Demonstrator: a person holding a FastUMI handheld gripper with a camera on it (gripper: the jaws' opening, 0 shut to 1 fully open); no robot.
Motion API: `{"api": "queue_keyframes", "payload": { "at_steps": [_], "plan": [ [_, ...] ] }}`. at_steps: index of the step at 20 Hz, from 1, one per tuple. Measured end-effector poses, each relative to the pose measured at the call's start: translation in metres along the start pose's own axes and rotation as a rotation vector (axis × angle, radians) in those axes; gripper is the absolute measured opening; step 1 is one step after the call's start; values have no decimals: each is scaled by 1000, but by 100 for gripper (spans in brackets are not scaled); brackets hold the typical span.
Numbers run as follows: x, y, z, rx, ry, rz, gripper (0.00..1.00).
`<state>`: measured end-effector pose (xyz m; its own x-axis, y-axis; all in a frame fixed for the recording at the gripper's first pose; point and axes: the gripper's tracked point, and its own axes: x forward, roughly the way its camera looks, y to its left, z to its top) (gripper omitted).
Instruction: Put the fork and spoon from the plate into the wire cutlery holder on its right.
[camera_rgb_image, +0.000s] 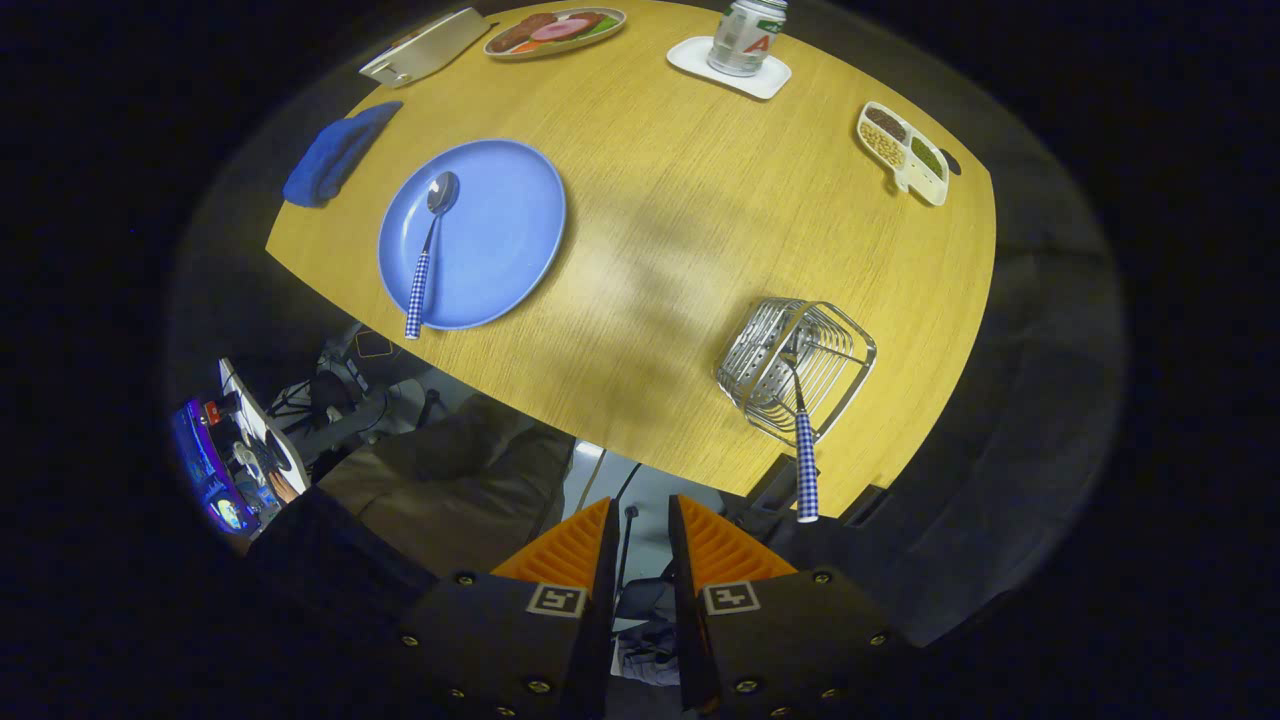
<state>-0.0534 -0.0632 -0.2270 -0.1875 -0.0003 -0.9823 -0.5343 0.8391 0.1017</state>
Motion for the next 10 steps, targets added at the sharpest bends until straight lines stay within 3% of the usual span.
{"api": "queue_keyframes", "payload": {
  "at_steps": [10],
  "plan": [
    [9, 60, 31, -62, -24, 32, 28]
  ]
}}
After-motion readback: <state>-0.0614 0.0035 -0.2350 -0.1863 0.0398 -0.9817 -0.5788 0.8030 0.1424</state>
